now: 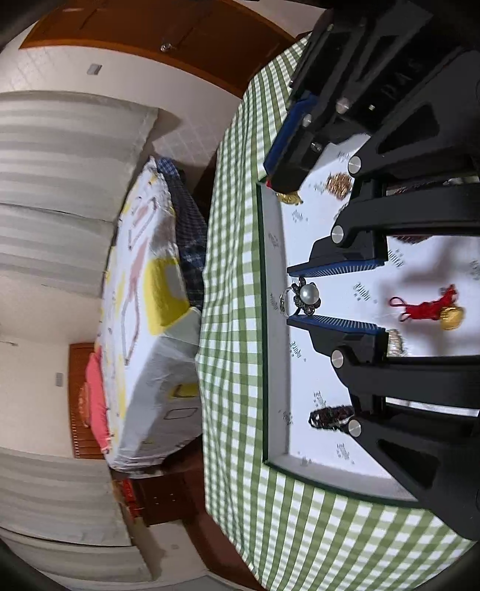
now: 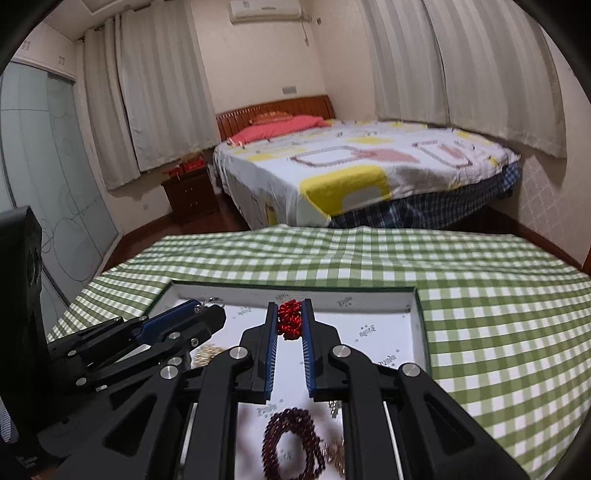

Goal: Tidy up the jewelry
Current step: 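Carry the pearl ring and red charm into the box and open both tools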

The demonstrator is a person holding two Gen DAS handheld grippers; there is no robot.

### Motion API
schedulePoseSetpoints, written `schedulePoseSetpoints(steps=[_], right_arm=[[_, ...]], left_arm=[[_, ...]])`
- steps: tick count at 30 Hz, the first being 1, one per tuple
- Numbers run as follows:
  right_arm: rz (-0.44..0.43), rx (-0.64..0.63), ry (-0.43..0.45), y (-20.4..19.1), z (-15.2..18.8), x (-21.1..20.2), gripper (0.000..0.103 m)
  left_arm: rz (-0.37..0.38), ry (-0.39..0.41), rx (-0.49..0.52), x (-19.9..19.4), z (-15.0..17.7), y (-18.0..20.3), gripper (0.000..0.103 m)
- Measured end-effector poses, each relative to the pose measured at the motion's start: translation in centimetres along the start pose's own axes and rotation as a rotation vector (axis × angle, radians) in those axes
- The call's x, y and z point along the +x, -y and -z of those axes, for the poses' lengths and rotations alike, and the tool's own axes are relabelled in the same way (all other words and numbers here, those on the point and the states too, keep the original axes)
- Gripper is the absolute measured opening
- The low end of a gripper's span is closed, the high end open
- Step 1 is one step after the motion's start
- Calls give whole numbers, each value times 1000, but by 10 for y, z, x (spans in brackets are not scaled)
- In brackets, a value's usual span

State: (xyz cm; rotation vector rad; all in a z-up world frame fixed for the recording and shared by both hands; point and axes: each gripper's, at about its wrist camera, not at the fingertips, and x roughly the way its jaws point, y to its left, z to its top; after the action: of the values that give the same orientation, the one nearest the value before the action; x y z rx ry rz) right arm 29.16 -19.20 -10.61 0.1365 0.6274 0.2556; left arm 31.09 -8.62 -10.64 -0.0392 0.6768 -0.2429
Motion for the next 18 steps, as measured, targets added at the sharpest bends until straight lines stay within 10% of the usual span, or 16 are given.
schedulePoseSetpoints(steps=[18], right_arm=[[66, 26, -184, 16, 2, 53, 13]], left_arm=[[-49, -182, -34, 64, -11, -9, 21]])
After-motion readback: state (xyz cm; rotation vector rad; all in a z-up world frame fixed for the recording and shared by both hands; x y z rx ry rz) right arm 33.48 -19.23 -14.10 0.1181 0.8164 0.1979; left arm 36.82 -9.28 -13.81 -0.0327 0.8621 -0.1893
